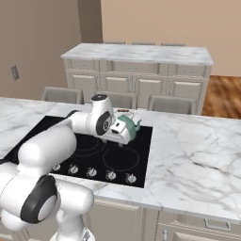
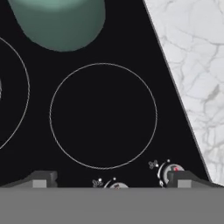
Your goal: The kettle is done boiling. Turn off the stove, then wait for 300 timesteps before moving the kettle to the dining table.
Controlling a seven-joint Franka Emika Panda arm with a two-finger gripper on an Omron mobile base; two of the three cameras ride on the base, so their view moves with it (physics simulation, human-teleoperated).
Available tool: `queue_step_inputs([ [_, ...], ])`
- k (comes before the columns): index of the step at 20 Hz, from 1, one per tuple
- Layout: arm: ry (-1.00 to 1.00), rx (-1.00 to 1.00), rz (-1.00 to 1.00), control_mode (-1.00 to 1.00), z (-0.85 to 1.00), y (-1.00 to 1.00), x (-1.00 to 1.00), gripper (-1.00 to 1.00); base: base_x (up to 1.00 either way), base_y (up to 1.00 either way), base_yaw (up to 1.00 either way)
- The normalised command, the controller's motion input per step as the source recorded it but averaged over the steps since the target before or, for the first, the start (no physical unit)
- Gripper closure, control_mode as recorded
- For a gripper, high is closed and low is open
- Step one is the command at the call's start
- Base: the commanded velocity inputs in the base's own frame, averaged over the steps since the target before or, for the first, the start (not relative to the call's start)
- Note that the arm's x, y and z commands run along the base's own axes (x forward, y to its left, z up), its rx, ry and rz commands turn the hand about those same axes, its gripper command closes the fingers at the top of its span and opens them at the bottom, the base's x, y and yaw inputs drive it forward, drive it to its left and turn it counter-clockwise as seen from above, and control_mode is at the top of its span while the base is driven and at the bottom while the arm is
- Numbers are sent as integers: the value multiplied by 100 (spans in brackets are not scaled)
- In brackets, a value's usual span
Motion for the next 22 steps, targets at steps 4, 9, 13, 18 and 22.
queue_step_inputs([
  [4, 0, 0, -13, -100, 26, 0, 36, -100, 0, 0, 0],
  [9, 0, 0, -15, -100, 15, 0, 37, -100, 0, 0, 0],
  [13, 0, 0, -15, -100, 11, 0, 38, -100, 0, 0, 0],
  [18, -1, -6, -14, -100, 4, 6, 29, -100, 0, 0, 0],
  [22, -1, -3, -15, -100, 14, 1, 34, -100, 0, 0, 0],
])
